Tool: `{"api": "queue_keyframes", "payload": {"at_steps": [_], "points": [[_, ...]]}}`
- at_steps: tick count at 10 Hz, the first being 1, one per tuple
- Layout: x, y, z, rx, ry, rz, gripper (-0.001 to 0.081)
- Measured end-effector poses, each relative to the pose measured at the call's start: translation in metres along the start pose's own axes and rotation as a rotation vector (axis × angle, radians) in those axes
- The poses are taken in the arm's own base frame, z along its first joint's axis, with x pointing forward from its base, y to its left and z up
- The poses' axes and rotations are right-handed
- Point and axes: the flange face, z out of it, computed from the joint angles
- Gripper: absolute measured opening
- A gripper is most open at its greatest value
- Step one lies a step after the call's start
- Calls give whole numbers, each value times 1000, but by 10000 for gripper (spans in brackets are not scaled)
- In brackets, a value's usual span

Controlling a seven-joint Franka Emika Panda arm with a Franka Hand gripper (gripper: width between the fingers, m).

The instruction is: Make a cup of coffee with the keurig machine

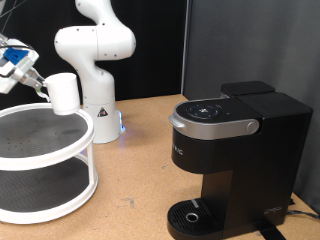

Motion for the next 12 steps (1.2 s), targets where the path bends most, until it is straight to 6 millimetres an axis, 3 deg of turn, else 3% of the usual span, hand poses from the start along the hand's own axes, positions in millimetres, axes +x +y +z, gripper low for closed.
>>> {"api": "queue_keyframes", "payload": {"at_steps": [3, 9, 12], "points": [[8, -1, 12, 18, 57, 9, 67], [72, 4, 67, -47, 122, 33, 67], [89, 10, 94, -43, 122, 57, 67]]}}
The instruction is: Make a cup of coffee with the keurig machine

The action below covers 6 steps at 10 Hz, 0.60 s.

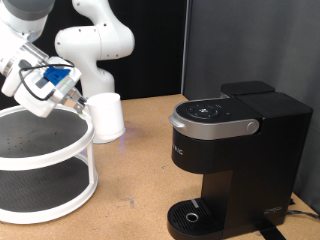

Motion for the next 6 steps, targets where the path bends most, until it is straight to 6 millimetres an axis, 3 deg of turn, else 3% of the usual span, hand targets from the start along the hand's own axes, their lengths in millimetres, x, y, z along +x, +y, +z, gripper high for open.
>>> {"api": "queue_keyframes", "payload": {"at_steps": [3, 6], "points": [[9, 1, 18, -23, -16, 49, 66], [7, 1, 21, -23, -23, 60, 66]]}}
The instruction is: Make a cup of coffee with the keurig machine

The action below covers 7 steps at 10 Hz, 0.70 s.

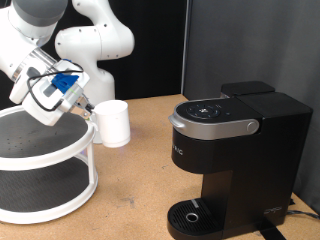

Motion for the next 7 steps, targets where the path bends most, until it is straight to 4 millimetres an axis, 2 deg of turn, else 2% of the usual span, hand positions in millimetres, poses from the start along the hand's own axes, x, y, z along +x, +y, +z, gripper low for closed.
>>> {"api": "queue_keyframes", "payload": {"at_steps": [3, 7], "points": [[-12, 8, 17, -66, -18, 34, 66], [-17, 15, 73, -145, -41, 65, 66]]}}
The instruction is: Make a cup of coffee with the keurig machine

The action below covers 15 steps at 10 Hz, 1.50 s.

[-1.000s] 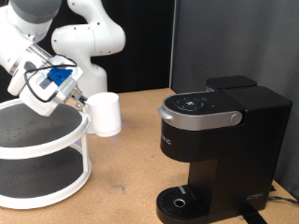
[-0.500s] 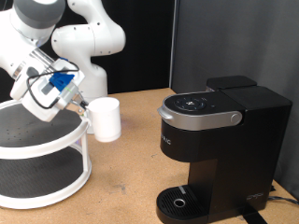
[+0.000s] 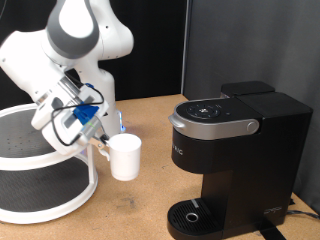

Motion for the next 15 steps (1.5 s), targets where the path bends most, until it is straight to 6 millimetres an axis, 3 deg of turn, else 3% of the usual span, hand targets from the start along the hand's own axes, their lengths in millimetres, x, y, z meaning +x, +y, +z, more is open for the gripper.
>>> {"api": "queue_keyframes", "payload": {"at_steps": [5, 15], "points": [[-4, -3, 53, 2, -4, -9, 66], [10, -18, 114, 12, 56, -15, 66]]}}
